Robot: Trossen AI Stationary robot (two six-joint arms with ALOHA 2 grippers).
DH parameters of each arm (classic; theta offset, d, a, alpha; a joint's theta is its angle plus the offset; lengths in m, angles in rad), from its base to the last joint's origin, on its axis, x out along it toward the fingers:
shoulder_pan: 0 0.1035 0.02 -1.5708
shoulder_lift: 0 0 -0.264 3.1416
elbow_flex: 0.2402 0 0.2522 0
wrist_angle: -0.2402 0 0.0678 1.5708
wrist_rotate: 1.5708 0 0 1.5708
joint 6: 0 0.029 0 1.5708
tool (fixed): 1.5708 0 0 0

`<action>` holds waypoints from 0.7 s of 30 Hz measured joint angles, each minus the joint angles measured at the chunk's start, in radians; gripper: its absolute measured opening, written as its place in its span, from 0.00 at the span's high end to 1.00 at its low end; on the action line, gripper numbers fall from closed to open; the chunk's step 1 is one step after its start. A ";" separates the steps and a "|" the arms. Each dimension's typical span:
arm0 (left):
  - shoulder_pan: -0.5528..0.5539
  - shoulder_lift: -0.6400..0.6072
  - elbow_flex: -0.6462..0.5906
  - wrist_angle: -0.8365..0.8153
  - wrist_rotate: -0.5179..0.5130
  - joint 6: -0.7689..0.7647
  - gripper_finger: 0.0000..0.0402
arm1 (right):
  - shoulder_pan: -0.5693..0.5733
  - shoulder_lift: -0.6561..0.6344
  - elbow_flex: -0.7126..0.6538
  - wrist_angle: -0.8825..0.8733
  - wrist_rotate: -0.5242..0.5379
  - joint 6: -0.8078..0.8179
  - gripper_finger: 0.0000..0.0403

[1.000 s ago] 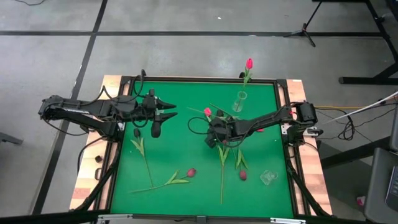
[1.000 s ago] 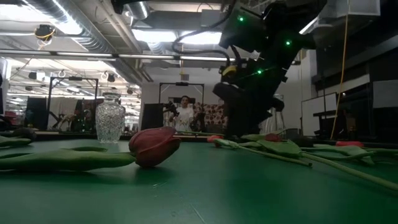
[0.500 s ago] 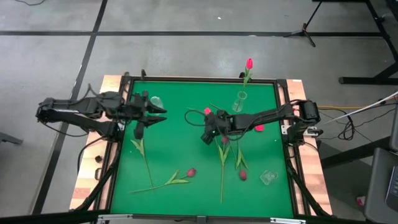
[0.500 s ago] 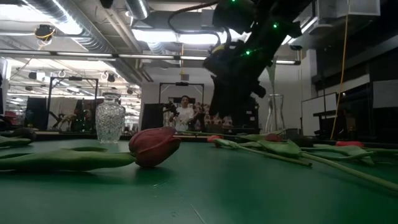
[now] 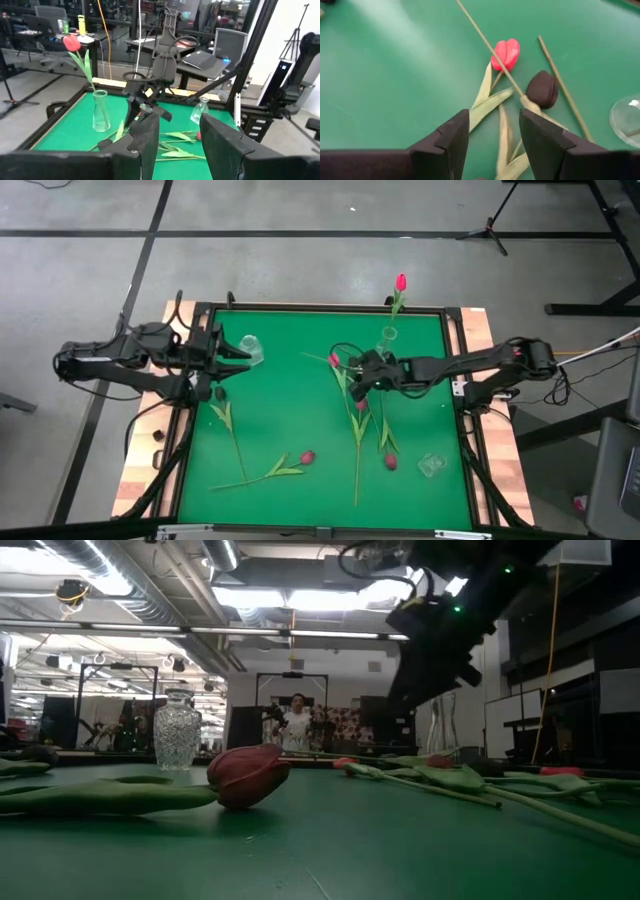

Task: Sort flowers into vase by color
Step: Put the left pink flower into the top right transparent vase

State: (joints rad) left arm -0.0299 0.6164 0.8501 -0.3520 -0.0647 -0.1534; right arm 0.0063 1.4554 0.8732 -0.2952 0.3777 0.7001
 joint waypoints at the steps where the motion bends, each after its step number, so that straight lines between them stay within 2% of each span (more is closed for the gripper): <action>1: 0.001 0.006 0.000 -0.001 0.000 0.004 0.66 | 0.000 -0.004 -0.010 0.016 -0.008 0.014 0.57; 8: 0.021 0.028 0.000 -0.029 -0.001 0.007 0.66 | 0.001 0.078 -0.020 0.025 -0.031 0.084 0.57; 14: 0.026 0.033 0.000 -0.027 -0.002 0.007 0.66 | 0.000 0.158 -0.019 0.153 -0.057 0.090 0.57; 21: 0.026 0.033 0.000 -0.033 -0.002 0.007 0.66 | 0.001 0.240 -0.019 0.209 -0.074 0.125 0.57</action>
State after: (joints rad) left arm -0.0040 0.6489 0.8501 -0.3848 -0.0671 -0.1465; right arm 0.0071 1.6950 0.8543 -0.0858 0.3036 0.8248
